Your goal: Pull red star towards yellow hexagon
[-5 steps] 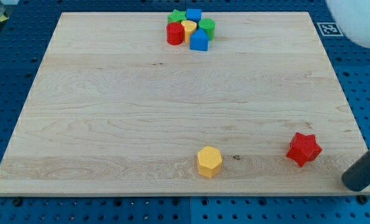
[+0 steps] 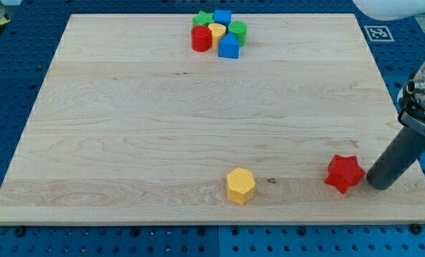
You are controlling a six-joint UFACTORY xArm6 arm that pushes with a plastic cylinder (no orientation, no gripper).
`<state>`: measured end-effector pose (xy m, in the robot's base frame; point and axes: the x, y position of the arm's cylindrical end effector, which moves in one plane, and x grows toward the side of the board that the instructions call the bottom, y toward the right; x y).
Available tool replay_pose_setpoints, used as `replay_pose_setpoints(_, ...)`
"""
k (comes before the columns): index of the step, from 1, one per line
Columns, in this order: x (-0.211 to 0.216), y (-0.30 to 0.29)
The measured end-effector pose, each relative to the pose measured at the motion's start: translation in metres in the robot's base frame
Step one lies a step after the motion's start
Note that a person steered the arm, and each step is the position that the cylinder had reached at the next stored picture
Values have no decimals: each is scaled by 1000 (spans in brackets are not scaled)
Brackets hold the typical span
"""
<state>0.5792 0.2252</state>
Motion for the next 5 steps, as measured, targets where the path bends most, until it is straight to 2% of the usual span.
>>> replay_pose_setpoints(1, 22, 1)
replay_pose_setpoints(3, 22, -1)
replay_pose_setpoints(4, 10, -27)
replay_pose_setpoints(5, -2, -21)
